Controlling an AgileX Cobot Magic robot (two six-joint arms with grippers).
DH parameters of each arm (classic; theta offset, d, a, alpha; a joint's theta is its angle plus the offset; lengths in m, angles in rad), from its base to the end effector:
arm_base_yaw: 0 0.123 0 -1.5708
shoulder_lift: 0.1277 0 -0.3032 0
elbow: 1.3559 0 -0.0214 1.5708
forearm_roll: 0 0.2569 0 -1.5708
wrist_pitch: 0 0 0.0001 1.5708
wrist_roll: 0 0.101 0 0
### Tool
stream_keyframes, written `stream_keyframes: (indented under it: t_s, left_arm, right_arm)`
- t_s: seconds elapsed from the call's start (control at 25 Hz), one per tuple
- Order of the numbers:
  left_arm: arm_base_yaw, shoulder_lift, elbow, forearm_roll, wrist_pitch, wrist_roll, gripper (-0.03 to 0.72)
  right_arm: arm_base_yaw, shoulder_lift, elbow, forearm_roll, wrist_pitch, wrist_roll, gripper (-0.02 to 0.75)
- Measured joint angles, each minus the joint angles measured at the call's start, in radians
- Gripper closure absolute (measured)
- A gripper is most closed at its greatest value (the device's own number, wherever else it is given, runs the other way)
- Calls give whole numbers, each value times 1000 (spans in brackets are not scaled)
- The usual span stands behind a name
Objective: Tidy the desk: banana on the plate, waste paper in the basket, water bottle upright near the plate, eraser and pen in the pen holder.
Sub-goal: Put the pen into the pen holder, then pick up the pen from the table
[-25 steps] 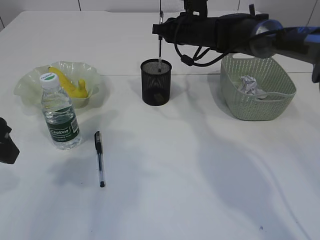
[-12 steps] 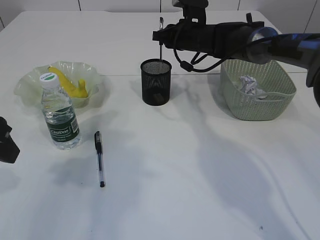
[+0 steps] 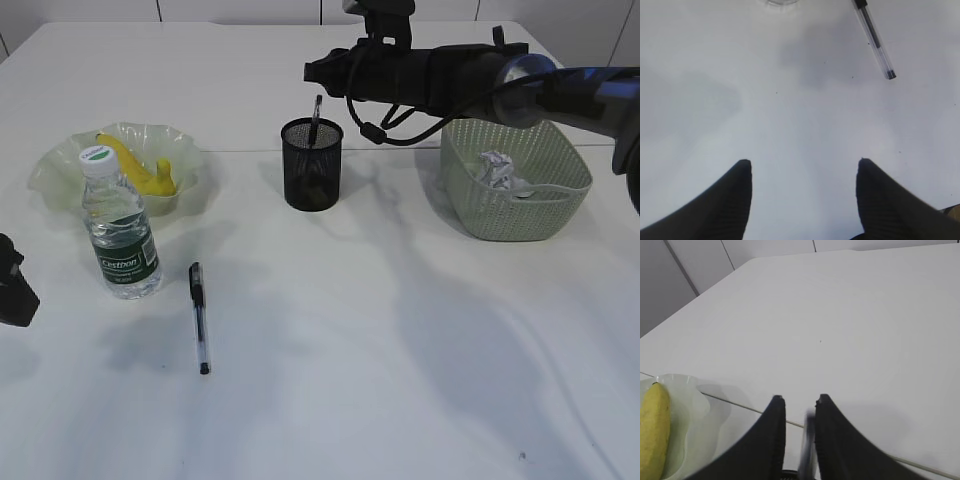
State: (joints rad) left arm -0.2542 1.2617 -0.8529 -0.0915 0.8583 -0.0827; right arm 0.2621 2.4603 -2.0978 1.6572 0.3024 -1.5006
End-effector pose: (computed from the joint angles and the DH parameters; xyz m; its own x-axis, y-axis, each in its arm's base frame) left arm 0.2250 -0.0657 0.2672 -0.9243 0.0937 -0.3700 0.1466 0.9822 -0.1177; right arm 0.5760 0.1856 0.2095 -0.3184 0.0728 -0.9452 -0.4805 0.8471 0.2271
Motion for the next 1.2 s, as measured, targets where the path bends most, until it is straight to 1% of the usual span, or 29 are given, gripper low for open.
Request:
stream_keyframes:
  t_s: [0.48,0.56,0.64,0.72,0.84,1.08,1.2]
  left_arm:
    - [0,0,0,0,0,0,228]
    - [0,0,0,0,0,0,228]
    - [0,0,0,0,0,0,228]
    - [0,0,0,0,0,0,228]
    - [0,0,0,0,0,0,228]
    - [0,0,0,0,0,0,228]
    - [0,0,0,0,0,0,228]
  right_arm:
    - [0,0,0,-3,6,11,558]
    - [0,-6,0,-26,7,37,558]
    - [0,-15,0,-77,11,89,558]
    - [0,-23,0,-151,27,181,557]
    - [0,-37,0,-309,87,342,555]
    - [0,-96,0,-752,243,725,555]
    - [0,-140,0,-934,329,878,551]
